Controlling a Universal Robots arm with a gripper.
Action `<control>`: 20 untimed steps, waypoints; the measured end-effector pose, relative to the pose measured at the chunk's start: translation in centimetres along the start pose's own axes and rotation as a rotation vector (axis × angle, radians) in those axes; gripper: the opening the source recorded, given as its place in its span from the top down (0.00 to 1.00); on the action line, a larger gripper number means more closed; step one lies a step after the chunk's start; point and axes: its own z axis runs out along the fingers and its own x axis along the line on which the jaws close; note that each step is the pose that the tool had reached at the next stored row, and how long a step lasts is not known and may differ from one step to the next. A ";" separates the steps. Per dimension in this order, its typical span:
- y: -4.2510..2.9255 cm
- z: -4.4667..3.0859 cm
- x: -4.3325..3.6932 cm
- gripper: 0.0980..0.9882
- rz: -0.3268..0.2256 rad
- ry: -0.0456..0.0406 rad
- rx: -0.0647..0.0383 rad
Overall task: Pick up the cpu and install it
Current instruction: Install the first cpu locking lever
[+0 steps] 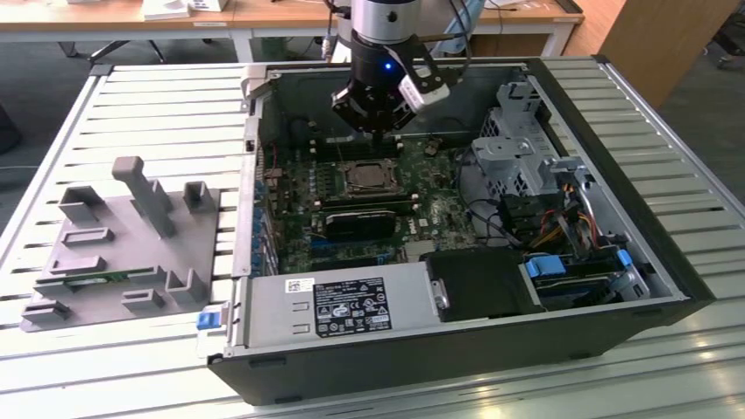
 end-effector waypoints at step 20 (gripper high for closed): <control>0.00 0.00 0.00 0.99 -0.065 -0.0009 0.000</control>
